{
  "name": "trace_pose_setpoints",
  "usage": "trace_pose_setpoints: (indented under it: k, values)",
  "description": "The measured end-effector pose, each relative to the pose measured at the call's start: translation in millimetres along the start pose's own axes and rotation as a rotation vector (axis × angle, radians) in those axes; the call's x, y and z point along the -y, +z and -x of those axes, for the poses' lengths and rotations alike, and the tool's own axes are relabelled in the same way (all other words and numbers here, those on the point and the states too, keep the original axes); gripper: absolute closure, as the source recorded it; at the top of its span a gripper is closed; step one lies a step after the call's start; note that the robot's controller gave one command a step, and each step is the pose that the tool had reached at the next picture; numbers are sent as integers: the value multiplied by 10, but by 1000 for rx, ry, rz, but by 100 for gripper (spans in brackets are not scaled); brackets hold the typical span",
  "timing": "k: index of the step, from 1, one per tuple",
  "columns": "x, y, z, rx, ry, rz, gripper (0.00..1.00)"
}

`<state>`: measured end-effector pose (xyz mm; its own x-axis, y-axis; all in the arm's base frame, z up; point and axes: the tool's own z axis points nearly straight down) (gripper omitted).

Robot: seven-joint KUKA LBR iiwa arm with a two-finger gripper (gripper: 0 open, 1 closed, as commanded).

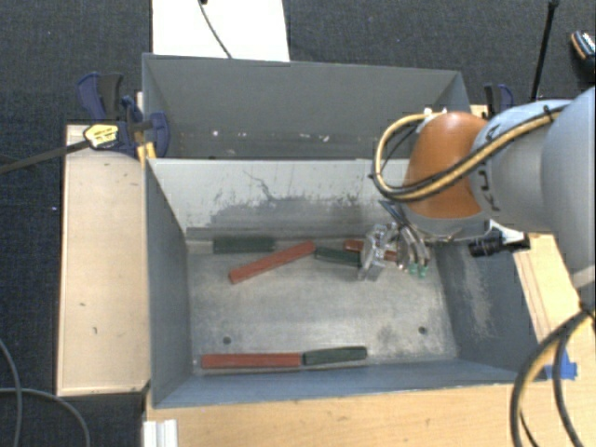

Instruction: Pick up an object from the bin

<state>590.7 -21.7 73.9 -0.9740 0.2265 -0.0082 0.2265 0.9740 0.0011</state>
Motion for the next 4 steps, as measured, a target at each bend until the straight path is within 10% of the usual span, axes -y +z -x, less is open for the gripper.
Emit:
trace_pose_setpoints:
  k: [1, 2, 3, 4]
  values:
    - [4, 31, -33, -9, -4, -2, 0]
    - [0, 16, -18, -5, -7, -1, 100]
    - [-341, -899, -92, 1, -391, 2, 100]
    - [-332, -877, -101, -4, -390, 2, 0]
